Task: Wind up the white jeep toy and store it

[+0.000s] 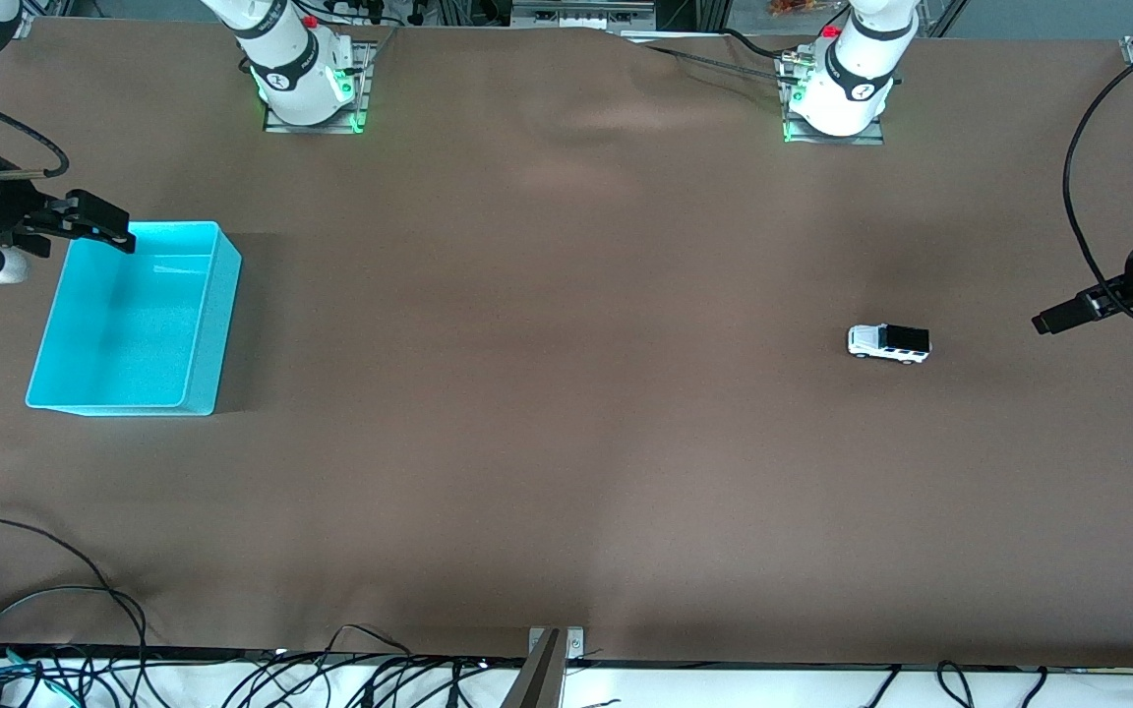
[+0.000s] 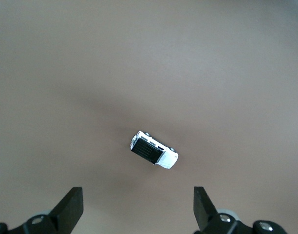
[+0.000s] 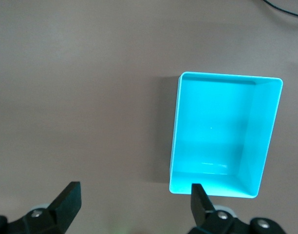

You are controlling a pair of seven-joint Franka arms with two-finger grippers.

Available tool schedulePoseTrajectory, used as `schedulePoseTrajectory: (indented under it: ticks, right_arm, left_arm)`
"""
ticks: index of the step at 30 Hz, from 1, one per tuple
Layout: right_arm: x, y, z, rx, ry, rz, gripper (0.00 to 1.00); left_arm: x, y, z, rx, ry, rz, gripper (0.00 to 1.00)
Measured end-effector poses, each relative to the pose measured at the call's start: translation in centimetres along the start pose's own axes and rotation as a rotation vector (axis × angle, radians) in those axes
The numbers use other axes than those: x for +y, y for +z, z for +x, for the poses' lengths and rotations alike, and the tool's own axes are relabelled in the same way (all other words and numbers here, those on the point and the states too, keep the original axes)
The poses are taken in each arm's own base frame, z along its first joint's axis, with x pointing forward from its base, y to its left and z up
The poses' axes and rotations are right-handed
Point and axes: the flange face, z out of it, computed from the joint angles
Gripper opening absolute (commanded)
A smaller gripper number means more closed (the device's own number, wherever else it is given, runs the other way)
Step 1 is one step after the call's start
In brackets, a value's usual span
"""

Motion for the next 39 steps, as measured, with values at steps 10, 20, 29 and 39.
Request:
schedulePoseTrajectory:
  ticks: [10,20,29,39]
  right_arm:
    - [0.0,0.0,0.0,0.0,0.0,0.0,1.0]
    - [0.0,0.0,0.0,0.0,0.0,0.0,1.0]
    - [0.0,0.0,0.0,0.0,0.0,0.0,1.0]
    - [0.0,0.0,0.0,0.0,0.0,0.0,1.0]
  left_arm:
    - [1.9,2.9,-1.1,-0.05,-0.312,0.034,1.0]
    - [3.2,7.6,-2.4,-0.095,-0.582,0.091,1.0]
    - [3.4,13.8,-3.0,-0.078,-0.808,0.086,1.0]
    - [2.0,20.3,-3.8,-0.032,-1.024,0.015,1.0]
